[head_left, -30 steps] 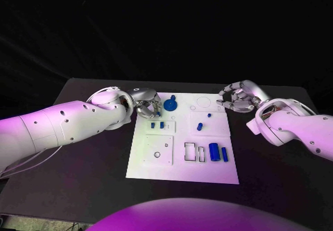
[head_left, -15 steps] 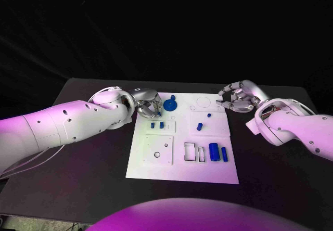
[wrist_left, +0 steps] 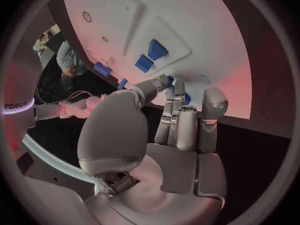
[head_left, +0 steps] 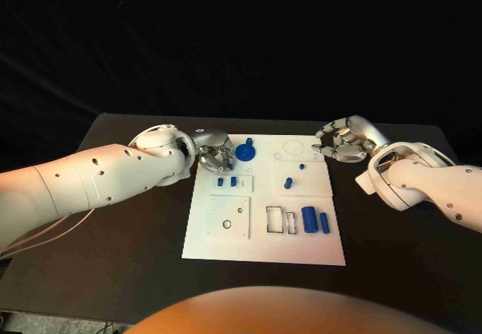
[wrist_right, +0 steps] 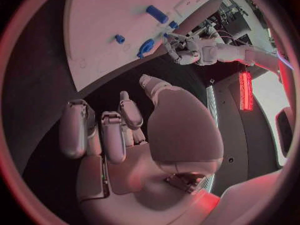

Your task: Assemble the parts on the task board

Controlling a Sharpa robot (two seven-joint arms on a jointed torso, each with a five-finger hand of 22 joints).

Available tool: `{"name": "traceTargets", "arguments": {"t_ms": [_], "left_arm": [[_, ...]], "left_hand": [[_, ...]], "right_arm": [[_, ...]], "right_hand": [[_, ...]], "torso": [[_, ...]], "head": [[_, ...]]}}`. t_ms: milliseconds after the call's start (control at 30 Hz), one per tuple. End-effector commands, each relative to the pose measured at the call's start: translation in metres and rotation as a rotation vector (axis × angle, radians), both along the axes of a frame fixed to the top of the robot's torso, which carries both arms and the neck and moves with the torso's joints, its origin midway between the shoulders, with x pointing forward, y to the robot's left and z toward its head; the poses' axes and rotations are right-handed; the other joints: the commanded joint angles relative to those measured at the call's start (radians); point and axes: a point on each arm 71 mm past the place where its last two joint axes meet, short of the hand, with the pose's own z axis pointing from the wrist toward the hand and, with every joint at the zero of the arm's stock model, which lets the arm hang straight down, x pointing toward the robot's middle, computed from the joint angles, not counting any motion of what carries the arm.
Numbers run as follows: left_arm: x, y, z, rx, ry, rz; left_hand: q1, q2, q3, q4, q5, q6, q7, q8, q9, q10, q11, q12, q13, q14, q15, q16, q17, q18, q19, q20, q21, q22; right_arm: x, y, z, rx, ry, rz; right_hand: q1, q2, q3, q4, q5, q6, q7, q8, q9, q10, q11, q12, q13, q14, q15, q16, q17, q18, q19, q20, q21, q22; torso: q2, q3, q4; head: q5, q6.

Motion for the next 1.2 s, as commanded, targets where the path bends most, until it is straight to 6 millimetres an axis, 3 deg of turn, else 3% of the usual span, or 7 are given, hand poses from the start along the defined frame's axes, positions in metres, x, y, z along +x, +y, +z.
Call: {"name": "traceTargets", "arguments": {"t_ms": [33,333,433,500,1100,1200], "left_arm": [[-0.0024,-0.001,-0.0054,0.034,0.039,-0.013],[-0.0017,-0.0011,-0.0051,0.025,0.037,-0.008],[-0.0015,-0.0005,-0.0058,0.031,0.045,-0.001],[-0.0014,-0.0001,-0.0061,0.033,0.047,0.002],[-0.0013,0.0029,-0.0032,-0.001,0.025,0.016],[-0.0015,0.0056,-0.003,-0.001,0.023,0.021]], "left_hand": [[-0.003,0.003,-0.004,0.002,-0.003,0.008,-0.001,-0.002,-0.001,0.006,-0.001,-0.006,-0.001,-0.005,0.002,-0.006,0.0,-0.001,-0.007,0.001,-0.005,0.121],[-0.005,0.002,-0.006,0.004,-0.003,0.004,0.001,-0.007,-0.004,0.007,0.001,-0.013,-0.001,-0.007,0.006,-0.006,-0.003,-0.002,-0.009,0.002,-0.006,0.12],[-0.013,-0.013,-0.008,0.007,-0.006,-0.077,0.01,-0.058,-0.026,0.002,0.015,-0.041,-0.001,-0.017,0.022,-0.01,-0.017,-0.003,-0.015,0.014,-0.008,0.119],[-0.015,-0.018,-0.009,0.008,-0.007,-0.105,0.014,-0.072,-0.033,-0.001,0.021,-0.052,-0.001,-0.022,0.027,-0.012,-0.025,-0.003,-0.018,0.018,-0.01,0.118],[-0.028,-0.035,-0.018,0.014,-0.001,-0.159,0.01,-0.089,-0.044,-0.003,0.029,-0.07,0.002,-0.032,0.035,-0.015,-0.039,-0.001,-0.023,0.029,-0.014,0.117],[-0.028,-0.037,-0.019,0.014,-0.001,-0.163,0.008,-0.09,-0.044,-0.004,0.03,-0.073,0.002,-0.034,0.035,-0.017,-0.046,0.0,-0.026,0.029,-0.017,0.116]], "right_arm": [[-0.0004,0.0018,-0.0005,-0.004,0.003,0.015],[-0.0006,0.0021,-0.0005,-0.004,0.003,0.016],[-0.0007,0.002,-0.0005,-0.004,0.003,0.016],[-0.0007,0.0019,-0.0005,-0.004,0.003,0.015],[-0.0005,0.0014,-0.0008,-0.006,0.006,0.017],[-0.0007,0.0018,-0.0019,-0.02,0.018,0.028]], "right_hand": [[-0.009,0.003,0.006,0.001,0.006,-0.003,0.0,0.006,0.001,0.001,-0.002,0.002,-0.001,0.078,-0.005,-0.005,0.174,0.016,-0.002,-0.004,-0.006,0.142],[-0.009,0.003,0.006,0.001,0.006,-0.003,0.0,0.006,0.001,0.001,-0.002,0.002,-0.001,0.078,-0.005,-0.005,0.174,0.016,-0.002,-0.004,-0.006,0.142],[-0.009,0.003,0.006,0.001,0.006,-0.003,0.0,0.006,0.001,0.001,-0.002,0.002,-0.001,0.078,-0.005,-0.005,0.174,0.016,-0.002,-0.004,-0.006,0.142],[-0.009,0.003,0.006,0.001,0.006,-0.003,0.0,0.006,0.001,0.001,-0.002,0.002,-0.001,0.078,-0.005,-0.005,0.174,0.016,-0.002,-0.004,-0.006,0.142],[-0.013,0.001,0.01,-0.002,0.005,-0.004,0.0,0.008,0.001,0.0,-0.002,-0.002,-0.005,0.078,-0.006,-0.006,0.173,0.017,-0.002,-0.004,-0.009,0.141],[-0.013,-0.003,0.015,-0.009,0.004,-0.009,0.0,0.008,0.0,-0.03,-0.002,-0.041,-0.041,0.077,-0.006,-0.008,0.17,0.018,-0.005,-0.004,-0.019,0.137]], "torso": [[0.0,0.0001,-0.0003],[0.001,0.0007,0.0001],[0.0,0.0004,-0.0003],[0.0,0.0004,-0.0005],[0.0,-0.0006,0.0002],[0.0,-0.0008,-0.0001]], "head": [[0.0,0.0],[0.001,0.0],[0.0,0.0],[0.001,0.0],[0.001,0.0],[0.002,0.0]]}}
